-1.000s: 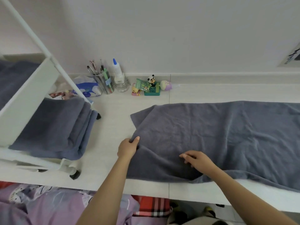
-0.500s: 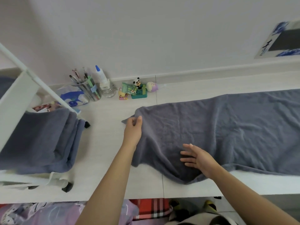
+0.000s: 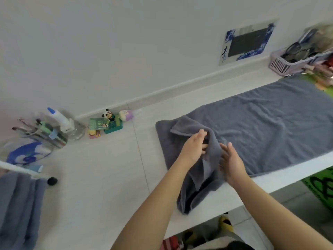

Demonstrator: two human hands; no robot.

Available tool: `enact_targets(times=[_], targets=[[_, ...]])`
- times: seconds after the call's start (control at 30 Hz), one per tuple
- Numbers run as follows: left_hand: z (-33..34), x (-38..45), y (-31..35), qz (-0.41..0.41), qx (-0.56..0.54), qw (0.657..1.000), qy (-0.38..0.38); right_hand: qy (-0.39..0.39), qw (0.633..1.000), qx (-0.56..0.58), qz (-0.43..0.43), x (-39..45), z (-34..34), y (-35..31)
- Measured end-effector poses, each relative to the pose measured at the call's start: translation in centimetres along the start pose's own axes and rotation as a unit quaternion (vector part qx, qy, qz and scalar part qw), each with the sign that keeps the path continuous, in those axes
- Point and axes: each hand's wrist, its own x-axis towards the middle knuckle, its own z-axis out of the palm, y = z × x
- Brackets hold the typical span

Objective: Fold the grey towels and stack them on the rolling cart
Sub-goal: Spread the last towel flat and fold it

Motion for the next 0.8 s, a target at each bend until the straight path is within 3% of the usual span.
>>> enact_targets(times=[0.1,0.23,0.37,0.53,0.8], targets=[[0.2,1.6,-2.3,0.002,0.064,0.995,0.075,0.059,0.994,-0.089,0.018,0.8,-1.3,-0.3],[-1.4,4.4,-4.3,-0.014,0.076,0.984,0.159,0.028,0.973,-0.221,-0.057,1.0,-1.6,0.3],[-2.1,7.7,-4.8,-0.077,-0.001,0.976,0.204,0.009,0.931,-0.361,-0.046,1.2,-1.4,1.4],[-2.0,10.9,-4.3,-0.135,-0.166,0.948,0.237,0.045,0.943,-0.327,-0.045,1.3,-2.9,1.5],[-0.6,12.4,-3.1,-0.182,-0.120,0.953,0.212,0.044,0.949,-0.292,-0.110,1.7,-6.3,-0.8]])
